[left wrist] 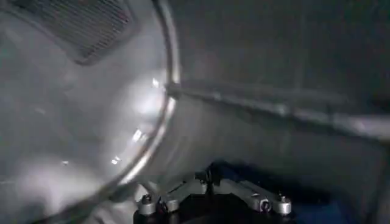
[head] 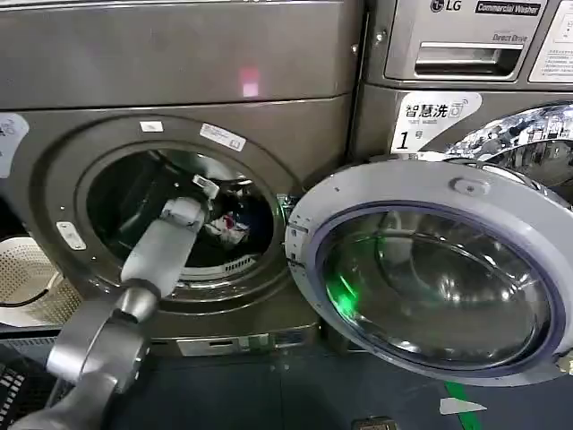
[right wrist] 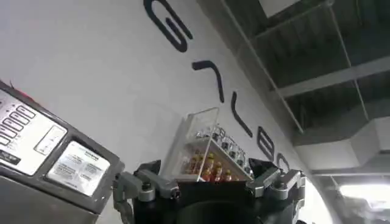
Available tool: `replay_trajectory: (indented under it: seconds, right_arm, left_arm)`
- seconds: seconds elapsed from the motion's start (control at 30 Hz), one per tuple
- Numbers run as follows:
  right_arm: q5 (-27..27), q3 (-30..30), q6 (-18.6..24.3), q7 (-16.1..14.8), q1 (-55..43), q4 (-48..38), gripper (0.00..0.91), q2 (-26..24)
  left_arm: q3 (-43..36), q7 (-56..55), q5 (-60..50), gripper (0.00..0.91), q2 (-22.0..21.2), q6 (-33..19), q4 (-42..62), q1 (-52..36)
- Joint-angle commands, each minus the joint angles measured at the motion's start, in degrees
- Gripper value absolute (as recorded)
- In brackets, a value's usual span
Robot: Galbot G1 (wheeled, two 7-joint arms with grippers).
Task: Grasp the clothes from the dryer.
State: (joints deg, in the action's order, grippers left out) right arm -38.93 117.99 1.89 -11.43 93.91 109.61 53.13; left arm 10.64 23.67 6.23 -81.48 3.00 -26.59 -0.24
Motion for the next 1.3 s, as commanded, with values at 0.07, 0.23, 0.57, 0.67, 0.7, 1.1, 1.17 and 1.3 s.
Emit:
replay_trajectory:
  seconds: [0.07,0.23,0.57,0.67,0.7,1.1,1.17,1.3]
  right_arm:
    - [-0.14,-0.27,-0.11,-0.14,-0.17,0.30,0.907,-0.04]
    - [-0.59,-0.01,-0.16,-0.96,-0.25,0.38,0.907,-0.03]
    - [-1.78,1.04,0.76,0.63,0.18,0.15,0.907,-0.70]
    - [-2.01,2.07,0.89,1.01,0.64,0.29,0.907,-0.85]
    - [-2.45,2.05,1.02,1.77,0.72,0.20,0.907,-1.06]
    - [-3.43,2.48,2.10,1.69,1.18,0.48,0.907,-1.40]
    - [-3.42,2.43,2.08,1.64,1.22,0.57,0.907,-1.37]
    - [-3.39,1.94,2.17,1.55,0.87,0.62,0.907,-1.34]
  left_arm:
    - [7.16,-18.15,9.68,0.000,0.23,-6.50,-15.75,8.25]
    - [9.94,-25.54,7.42,0.000,-0.96,-8.51,-22.43,12.44]
    - [12.87,-32.25,-0.11,0.000,-2.56,-9.64,-33.58,23.69]
    - [13.35,-32.27,-0.17,0.000,-2.60,-9.25,-36.54,26.47]
    - [13.33,-32.23,-0.27,0.000,-2.65,-9.21,-37.27,27.03]
    - [12.92,-32.56,-1.43,0.000,-3.21,-8.74,-41.10,29.17]
    - [13.09,-32.50,-1.62,0.000,-3.24,-8.73,-41.11,29.34]
    - [13.21,-32.43,-1.91,0.000,-3.42,-8.59,-41.27,29.25]
